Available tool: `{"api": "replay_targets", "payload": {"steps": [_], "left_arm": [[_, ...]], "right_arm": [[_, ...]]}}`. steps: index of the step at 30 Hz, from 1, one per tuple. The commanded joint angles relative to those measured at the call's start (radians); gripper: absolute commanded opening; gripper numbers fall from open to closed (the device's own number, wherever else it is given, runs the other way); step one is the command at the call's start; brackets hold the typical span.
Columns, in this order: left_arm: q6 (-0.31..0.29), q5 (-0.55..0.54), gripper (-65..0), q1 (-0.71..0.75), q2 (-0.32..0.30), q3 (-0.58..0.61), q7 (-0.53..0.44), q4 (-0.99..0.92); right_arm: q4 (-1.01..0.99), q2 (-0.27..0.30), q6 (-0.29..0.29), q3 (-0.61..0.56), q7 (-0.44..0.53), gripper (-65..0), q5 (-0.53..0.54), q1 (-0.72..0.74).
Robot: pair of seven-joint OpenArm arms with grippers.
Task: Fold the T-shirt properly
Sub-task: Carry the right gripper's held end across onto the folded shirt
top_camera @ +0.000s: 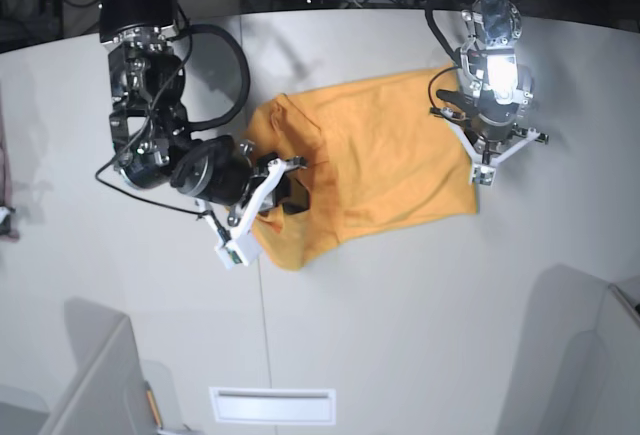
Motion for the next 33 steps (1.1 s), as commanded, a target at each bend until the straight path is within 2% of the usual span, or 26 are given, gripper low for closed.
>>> {"api": "replay_targets", "payload": {"steps": [1,7,13,20,28,33], "left_arm": [[-0.014,0.002,-65.0,0.010,0.006,0.008,0.038,0.003],[-0.014,0.009,-65.0,0.010,0.005,0.006,0.039,0.006],[-0.014,0.009,-65.0,0.012,0.006,0.015,0.039,-0.001],[-0.014,0.009,-65.0,0.009,0.032,0.015,0.039,-0.003],[-0.017,0.003,-65.0,0.013,0.032,-0.003,0.041,0.035],[-0.020,0.000,-65.0,0.025,0.031,-0.143,0.042,0.114]], "right_arm": [[0.022,-0.003,0.004,-0.024,0.042,-65.0,0.021,0.016],[0.022,-0.003,0.003,-0.225,0.158,-65.0,0.021,0.013],[0.016,-0.003,-0.118,-0.409,0.270,-65.0,0.021,0.045],[-0.110,-0.012,-0.128,-0.550,0.385,-65.0,0.021,0.111],[-0.350,-0.075,-0.123,-0.578,0.395,-65.0,0.019,0.143],[-0.480,-0.101,-0.123,-0.576,0.395,-65.0,0.021,0.156]]}}
